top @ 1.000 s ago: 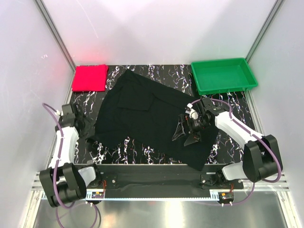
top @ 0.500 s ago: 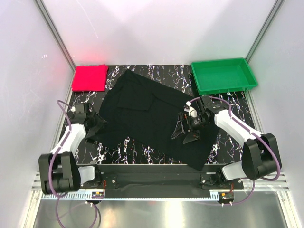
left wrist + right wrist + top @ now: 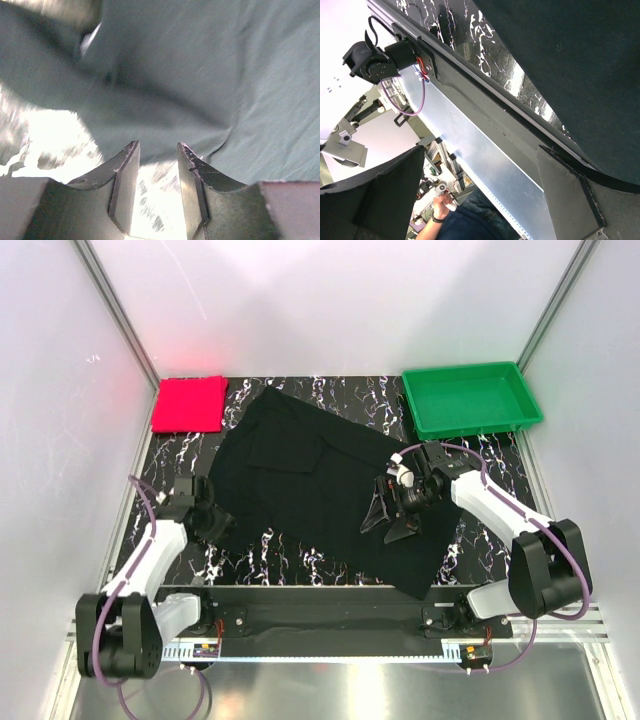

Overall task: Fold and stack the t-shirts
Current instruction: Fold the tshirt

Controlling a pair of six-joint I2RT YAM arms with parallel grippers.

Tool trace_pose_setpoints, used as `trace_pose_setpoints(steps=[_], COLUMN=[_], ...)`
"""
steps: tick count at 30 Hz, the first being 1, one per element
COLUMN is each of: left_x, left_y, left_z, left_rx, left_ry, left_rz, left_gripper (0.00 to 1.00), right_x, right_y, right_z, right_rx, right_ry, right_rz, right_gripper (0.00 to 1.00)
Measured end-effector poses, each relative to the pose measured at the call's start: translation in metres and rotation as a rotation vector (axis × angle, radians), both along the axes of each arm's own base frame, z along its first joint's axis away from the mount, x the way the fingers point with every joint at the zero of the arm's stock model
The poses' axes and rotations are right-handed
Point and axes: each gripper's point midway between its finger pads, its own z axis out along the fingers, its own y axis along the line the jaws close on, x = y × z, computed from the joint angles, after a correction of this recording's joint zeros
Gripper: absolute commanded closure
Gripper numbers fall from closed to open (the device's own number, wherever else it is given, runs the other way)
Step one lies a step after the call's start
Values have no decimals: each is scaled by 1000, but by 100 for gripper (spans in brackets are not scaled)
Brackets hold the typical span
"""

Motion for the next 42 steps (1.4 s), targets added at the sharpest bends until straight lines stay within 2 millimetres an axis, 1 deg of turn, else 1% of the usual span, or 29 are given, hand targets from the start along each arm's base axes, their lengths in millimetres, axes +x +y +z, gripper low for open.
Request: trace_pose_setpoints(steps=[1, 3, 5, 7, 9, 10, 11, 12, 14, 19, 21, 22, 25, 27, 32, 35, 37, 40, 42], left_x=[-8, -17, -17, -10, 1, 8, 14, 18, 18, 5, -2, -5, -14, -18, -23, -29, -37, -44, -52], left_y=[-2, -1, 5, 11, 14, 14, 14, 14, 12, 0, -3, -5, -5, -5, -5, -9, -16, -27, -38], left_z=[-1, -1, 5, 15, 26, 29, 30, 29, 20, 12, 10, 9, -1, -8, -25, -31, -36, -35, -35], left_rx=[-5, 4, 40, 79, 99, 105, 108, 111, 114, 107, 100, 95, 94, 101, 114, 103, 65, 13, -13], left_ry=[17, 34, 21, 4, -18, -22, -24, -20, 11, 27, 23, 23, 53, 87, 166, 179, 193, 179, 191], left_rz=[4, 8, 8, 4, 0, -5, -7, -14, -28, -58, -58, -53, -36, -33, -27, -15, 15, 52, 36], left_gripper=[59, 58, 58, 62, 68, 78, 82, 84, 88, 91, 95, 95, 96, 100, 100, 100, 100, 100, 100], right_x=[0, 1, 1, 2, 2, 2, 2, 2, 2, 1, 1, 1, 1, 1, 2, 2, 2, 2, 3], right_y=[0, 1, 1, 1, 2, 2, 2, 3, 3, 4, 4, 4, 4, 4, 4, 4, 4, 4, 4], right_z=[0, -1, -2, -2, -2, -1, -1, -1, 0, 1, 1, 1, 1, 1, 0, -1, -1, -1, -1], right_rx=[2, 4, 3, 5, 10, 12, 14, 16, 21, 26, 26, 26, 26, 26, 26, 25, 24, 25, 25], right_ry=[2, 4, 8, 5, 4, 3, 4, 4, 6, 8, 8, 8, 8, 8, 11, 14, 16, 16, 15], right_rz=[1, 1, 1, 1, 2, 3, 3, 4, 5, 6, 6, 6, 6, 6, 5, 4, 4, 4, 4], right_gripper=[0, 0, 0, 0, 0, 0, 0, 0, 0, 0, 0, 0, 0, 0, 0, 0, 0, 0, 0])
